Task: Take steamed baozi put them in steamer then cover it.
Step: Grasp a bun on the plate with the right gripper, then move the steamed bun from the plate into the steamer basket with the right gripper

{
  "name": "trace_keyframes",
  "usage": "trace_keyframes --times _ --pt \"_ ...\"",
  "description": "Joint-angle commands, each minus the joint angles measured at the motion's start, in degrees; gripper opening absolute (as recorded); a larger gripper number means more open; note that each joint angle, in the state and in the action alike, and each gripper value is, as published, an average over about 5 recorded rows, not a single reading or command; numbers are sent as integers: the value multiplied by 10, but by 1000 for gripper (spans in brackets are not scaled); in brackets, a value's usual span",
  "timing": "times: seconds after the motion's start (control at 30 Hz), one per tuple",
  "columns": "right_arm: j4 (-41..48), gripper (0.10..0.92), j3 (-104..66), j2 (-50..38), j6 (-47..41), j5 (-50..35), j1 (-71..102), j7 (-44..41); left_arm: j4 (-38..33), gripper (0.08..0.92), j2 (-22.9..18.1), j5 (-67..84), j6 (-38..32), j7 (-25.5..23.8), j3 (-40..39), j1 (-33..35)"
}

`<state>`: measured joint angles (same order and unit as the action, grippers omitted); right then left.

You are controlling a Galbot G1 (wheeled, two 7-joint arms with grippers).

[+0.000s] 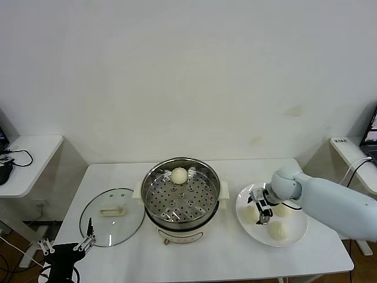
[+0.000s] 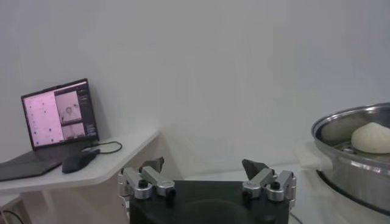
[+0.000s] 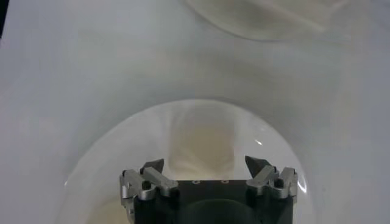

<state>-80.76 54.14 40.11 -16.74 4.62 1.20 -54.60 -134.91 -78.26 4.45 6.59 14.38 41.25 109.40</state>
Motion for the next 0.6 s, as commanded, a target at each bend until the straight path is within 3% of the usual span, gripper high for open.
trace_keyframes --times 0.03,0.43,0.6 --pt "24 813 -15 24 1 13 22 5 2 823 1 0 -1 0 0 -2" --pt "14 620 -15 15 -10 9 8 -5 2 823 0 0 -1 1 -1 -3" --pt "-10 595 -7 -6 -18 -6 -44 -19 1 823 0 0 -1 1 -1 -3"
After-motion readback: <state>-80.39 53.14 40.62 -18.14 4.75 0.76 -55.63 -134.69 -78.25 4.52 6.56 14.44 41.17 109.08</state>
